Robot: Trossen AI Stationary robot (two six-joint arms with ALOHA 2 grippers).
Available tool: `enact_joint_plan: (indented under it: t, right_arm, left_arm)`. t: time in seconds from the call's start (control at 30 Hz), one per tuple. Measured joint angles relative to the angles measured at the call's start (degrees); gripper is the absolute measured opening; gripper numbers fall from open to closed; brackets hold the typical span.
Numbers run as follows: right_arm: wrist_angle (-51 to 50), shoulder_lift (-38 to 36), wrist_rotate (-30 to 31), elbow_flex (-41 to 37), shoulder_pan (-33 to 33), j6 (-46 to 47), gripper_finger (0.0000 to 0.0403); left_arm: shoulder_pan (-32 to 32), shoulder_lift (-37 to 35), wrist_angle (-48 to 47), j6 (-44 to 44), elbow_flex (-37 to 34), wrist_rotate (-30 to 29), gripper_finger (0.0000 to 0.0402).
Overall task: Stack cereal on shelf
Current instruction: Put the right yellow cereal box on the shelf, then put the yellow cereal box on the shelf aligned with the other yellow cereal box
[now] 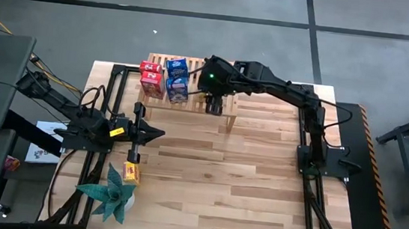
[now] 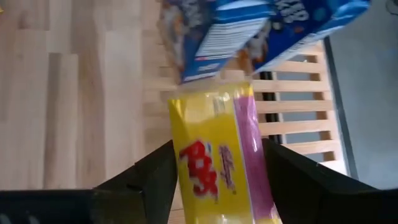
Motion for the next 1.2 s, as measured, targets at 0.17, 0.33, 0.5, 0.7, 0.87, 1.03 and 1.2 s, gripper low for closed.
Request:
enact_joint_plan:
  t: [0.17, 0.33, 0.5, 0.7, 0.87, 1.03, 1.2]
  right_arm:
    - [2.1, 0.0, 0.4, 0.0, -1.2, -0.1, 0.0217]
    - [3.9, 0.0, 0.1, 0.0, -2.1, -0.2, 0.0217]
    - [4.4, -0.4, -1.2, 0.0, -2.3, -1.6, 0.0217]
    - [5.2, -1.8, -2.8, 0.0, -2.3, -1.7, 0.0217]
    - [5.6, -3.8, -5.0, 0.1, -2.3, -1.7, 0.0217]
    - [3.5, -6.5, -7.0, 0.1, -2.4, -1.6, 0.0217]
    - [-3.8, -9.4, -10.2, 0.1, -2.5, -0.1, 0.0217]
  left_arm:
    - [0.0, 0.0, 0.0, 0.0, 0.0, 0.0, 0.0000]
    - [0.0, 0.0, 0.0, 0.0, 0.0, 0.0, 0.0000]
    - [0.0, 0.0, -0.2, 0.0, 0.0, 0.0, 0.0000]
    - [0.0, 0.0, -0.3, 0.0, 0.0, 0.0, 0.0000]
    - [0.0, 0.0, -0.4, 0.0, 0.0, -0.2, 0.0000]
    - [0.0, 0.0, -0.5, 0.0, 0.0, -0.2, 0.0000]
    - [0.0, 0.0, -1.0, 0.0, 0.0, -0.2, 0.0000]
